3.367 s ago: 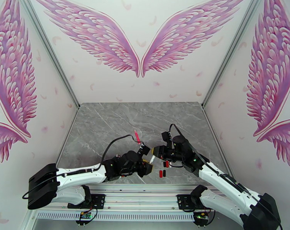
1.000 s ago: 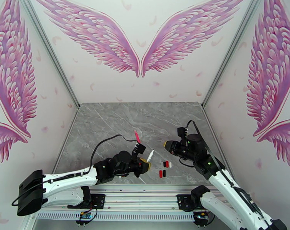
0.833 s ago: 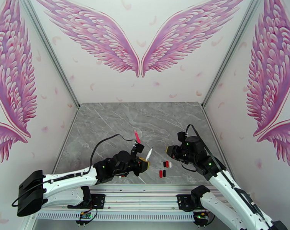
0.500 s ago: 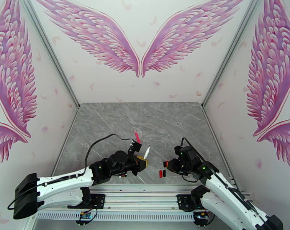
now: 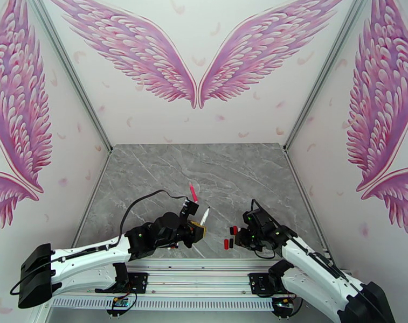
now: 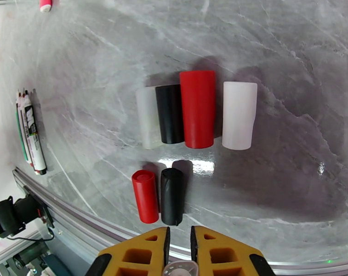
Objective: Open the pen caps
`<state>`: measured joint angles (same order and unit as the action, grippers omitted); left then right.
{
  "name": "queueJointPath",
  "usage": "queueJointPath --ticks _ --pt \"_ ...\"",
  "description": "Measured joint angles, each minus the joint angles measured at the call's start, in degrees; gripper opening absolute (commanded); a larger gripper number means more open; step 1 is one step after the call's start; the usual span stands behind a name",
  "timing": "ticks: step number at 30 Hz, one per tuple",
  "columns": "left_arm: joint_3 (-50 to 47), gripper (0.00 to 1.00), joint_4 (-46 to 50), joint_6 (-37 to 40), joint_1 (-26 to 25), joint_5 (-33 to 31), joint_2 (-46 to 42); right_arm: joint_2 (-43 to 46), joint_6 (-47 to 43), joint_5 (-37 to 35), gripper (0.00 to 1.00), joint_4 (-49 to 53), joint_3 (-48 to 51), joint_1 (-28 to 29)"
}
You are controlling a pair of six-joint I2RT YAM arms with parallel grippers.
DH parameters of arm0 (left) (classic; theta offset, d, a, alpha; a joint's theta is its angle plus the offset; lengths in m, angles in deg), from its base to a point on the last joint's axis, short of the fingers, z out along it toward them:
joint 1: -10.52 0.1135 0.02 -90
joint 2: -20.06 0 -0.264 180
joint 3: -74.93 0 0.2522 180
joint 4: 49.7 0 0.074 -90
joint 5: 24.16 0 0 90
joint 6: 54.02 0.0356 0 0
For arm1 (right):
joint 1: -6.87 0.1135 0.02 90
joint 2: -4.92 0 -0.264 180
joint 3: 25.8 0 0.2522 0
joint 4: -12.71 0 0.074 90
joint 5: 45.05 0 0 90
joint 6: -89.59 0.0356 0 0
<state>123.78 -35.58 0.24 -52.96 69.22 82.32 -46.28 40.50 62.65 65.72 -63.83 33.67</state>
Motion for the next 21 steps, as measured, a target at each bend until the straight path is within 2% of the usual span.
queueJointPath --ticks 21 --pt "1.2 0.01 0.2 0.0 0.0 0.7 3.1 -7.7 -1.1 0.0 0.2 -4.2 0.3 0.0"
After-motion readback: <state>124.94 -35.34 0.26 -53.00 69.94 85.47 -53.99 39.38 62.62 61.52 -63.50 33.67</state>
